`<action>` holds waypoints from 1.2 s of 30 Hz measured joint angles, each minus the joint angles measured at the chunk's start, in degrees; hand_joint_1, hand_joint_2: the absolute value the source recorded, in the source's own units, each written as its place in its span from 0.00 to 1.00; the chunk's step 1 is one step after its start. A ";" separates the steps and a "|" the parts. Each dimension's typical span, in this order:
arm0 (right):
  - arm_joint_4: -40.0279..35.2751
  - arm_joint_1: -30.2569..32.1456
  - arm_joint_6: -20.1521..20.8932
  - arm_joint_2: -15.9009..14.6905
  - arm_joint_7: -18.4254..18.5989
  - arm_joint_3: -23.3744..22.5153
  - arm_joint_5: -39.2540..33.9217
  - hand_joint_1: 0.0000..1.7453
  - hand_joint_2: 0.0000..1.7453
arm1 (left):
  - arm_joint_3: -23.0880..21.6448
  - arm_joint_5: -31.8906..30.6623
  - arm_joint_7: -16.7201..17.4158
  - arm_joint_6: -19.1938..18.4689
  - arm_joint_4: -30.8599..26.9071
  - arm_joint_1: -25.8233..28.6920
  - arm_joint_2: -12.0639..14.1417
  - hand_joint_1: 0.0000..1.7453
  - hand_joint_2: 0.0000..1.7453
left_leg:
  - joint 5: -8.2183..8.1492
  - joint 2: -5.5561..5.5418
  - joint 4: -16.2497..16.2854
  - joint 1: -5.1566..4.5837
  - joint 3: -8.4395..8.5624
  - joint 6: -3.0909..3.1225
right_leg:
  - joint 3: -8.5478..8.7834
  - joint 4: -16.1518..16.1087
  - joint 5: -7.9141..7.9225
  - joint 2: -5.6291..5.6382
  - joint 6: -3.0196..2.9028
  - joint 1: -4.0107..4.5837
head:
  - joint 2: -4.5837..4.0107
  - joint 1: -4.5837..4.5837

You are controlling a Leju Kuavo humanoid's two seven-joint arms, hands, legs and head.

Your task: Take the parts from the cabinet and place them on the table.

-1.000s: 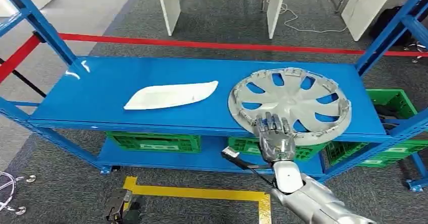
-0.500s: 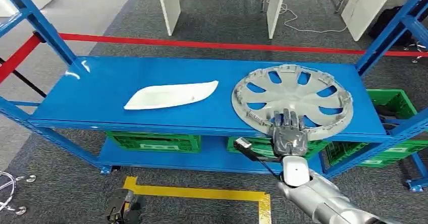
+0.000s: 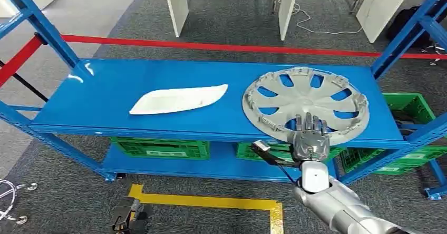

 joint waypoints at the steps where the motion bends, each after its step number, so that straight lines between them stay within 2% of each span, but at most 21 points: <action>1: 0.00 0.00 0.00 0.00 -0.11 -0.11 0.00 0.06 1.00 | 0.00 0.00 0.00 0.00 0.00 0.00 0.00 0.00 0.00 | 0.00 0.00 0.00 0.00 0.00 0.00 | 0.00 0.00 0.00 0.00 0.00 0.00 | 0.00 0.00; 3: 0.02 0.01 0.00 0.00 -0.29 -0.42 0.00 0.91 1.00 | 0.00 0.00 0.00 0.00 0.00 0.00 0.00 0.00 0.00 | 0.00 0.00 0.00 0.00 0.00 0.00 | 0.00 0.00 0.00 0.00 0.00 0.00 | 0.00 0.00; 4: 0.04 0.01 0.02 0.00 -0.31 -0.48 0.00 1.00 1.00 | 0.00 0.00 0.00 -0.02 0.00 0.00 0.00 0.00 0.00 | 0.00 0.00 0.00 0.00 0.00 0.00 | 0.00 0.00 0.00 0.00 0.00 0.00 | 0.00 0.00; 20: 3.00 -1.76 1.49 0.02 -0.96 -0.48 0.52 1.00 1.00 | 0.00 0.02 0.15 -0.44 0.00 -0.08 -0.07 0.00 0.00 | 0.07 0.00 0.01 0.00 -0.01 0.07 | 0.02 0.00 0.07 0.00 0.06 0.00 | 0.00 0.00; 25: 4.22 -2.60 2.60 0.06 -0.90 1.00 0.52 1.00 1.00 | 0.00 0.02 0.15 -0.46 0.00 -0.10 -0.13 0.00 0.00 | 0.14 0.00 0.01 0.00 -0.01 0.09 | 0.02 -0.01 0.15 0.00 0.06 0.00 | 0.00 0.00; 28: 4.50 -2.93 0.35 0.09 -0.20 2.64 0.50 1.00 1.00 | 0.00 0.26 0.15 -0.46 0.00 -0.10 -0.15 0.00 0.00 | 0.20 0.00 0.01 0.00 -0.01 0.04 | 0.01 -0.01 0.22 0.00 0.05 0.00 | 0.00 0.02; 34: 3.74 -2.82 0.04 0.09 0.34 4.68 0.48 1.00 1.00 | 0.00 0.35 0.15 -0.46 0.00 -0.11 -0.15 0.00 0.00 | 0.22 0.08 0.02 0.02 0.01 0.03 | -0.02 -0.01 0.29 0.21 0.03 0.02 | 0.00 0.00; 36: 1.06 -1.92 0.02 -0.62 2.45 5.69 0.31 1.00 1.00 | 0.00 0.37 -0.02 -0.46 0.00 -0.17 -0.22 0.00 0.00 | 0.25 0.08 0.02 0.02 -0.02 0.00 | -0.05 -0.01 0.29 0.17 0.04 0.01 | 0.00 0.00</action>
